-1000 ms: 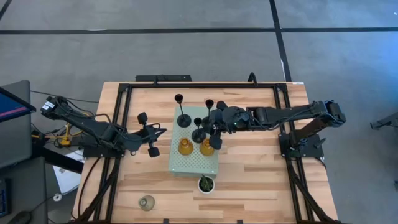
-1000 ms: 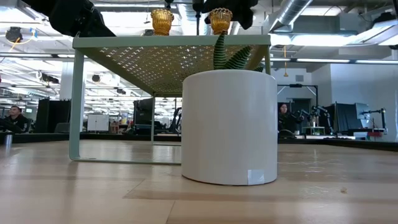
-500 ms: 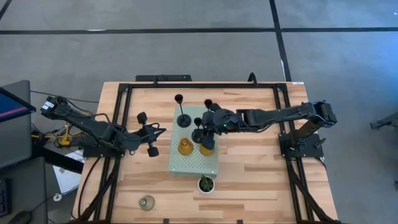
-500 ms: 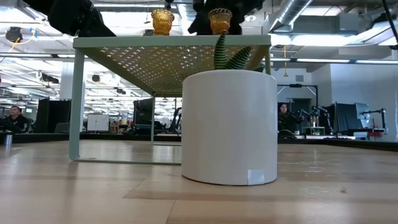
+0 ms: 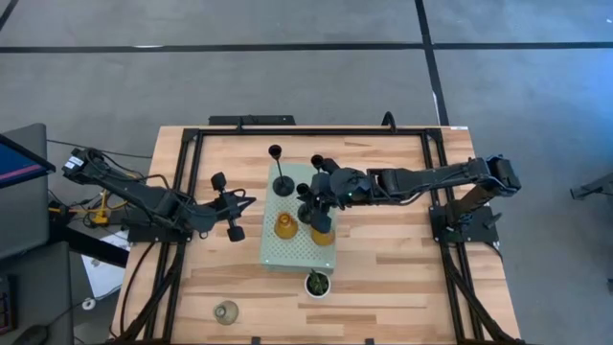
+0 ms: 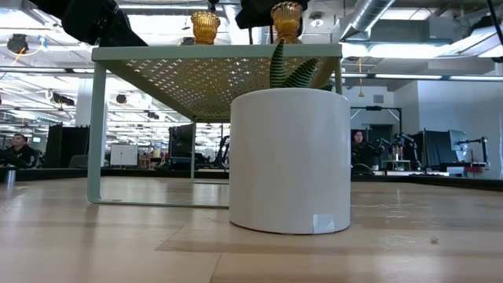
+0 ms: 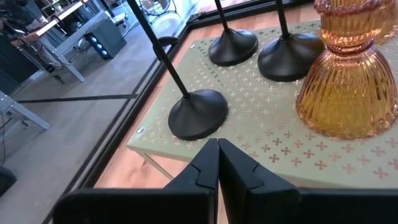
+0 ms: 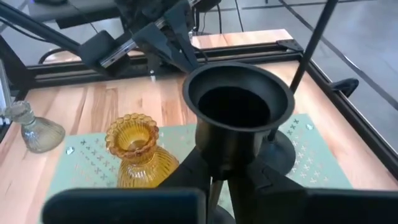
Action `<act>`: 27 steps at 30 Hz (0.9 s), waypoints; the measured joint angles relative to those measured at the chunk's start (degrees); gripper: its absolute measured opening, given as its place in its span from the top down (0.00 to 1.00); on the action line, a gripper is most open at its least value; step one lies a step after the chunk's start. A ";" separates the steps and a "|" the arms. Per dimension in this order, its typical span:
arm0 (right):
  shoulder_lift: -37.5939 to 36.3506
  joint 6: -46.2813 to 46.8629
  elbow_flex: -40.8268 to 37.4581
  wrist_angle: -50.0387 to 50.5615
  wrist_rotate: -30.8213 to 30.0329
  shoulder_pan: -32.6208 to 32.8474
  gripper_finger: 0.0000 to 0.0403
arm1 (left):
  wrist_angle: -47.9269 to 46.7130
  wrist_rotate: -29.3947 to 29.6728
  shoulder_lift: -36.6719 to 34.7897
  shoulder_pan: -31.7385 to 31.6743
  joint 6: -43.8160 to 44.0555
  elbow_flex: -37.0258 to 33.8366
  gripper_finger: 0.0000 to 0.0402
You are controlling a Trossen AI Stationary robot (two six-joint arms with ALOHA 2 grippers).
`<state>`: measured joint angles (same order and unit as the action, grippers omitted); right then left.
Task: Pick & Place candle stick holders
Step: Adjust the black candle holders on the shelf
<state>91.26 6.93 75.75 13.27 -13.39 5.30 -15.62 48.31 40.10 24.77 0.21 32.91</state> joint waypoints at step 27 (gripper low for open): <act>0.00 -2.83 -0.02 -5.37 -0.44 -1.07 0.95 | 0.00 0.07 0.00 0.02 0.02 -0.02 0.99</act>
<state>91.26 4.10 75.72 7.90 -13.82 4.23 -15.62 48.38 40.10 24.80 0.23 32.88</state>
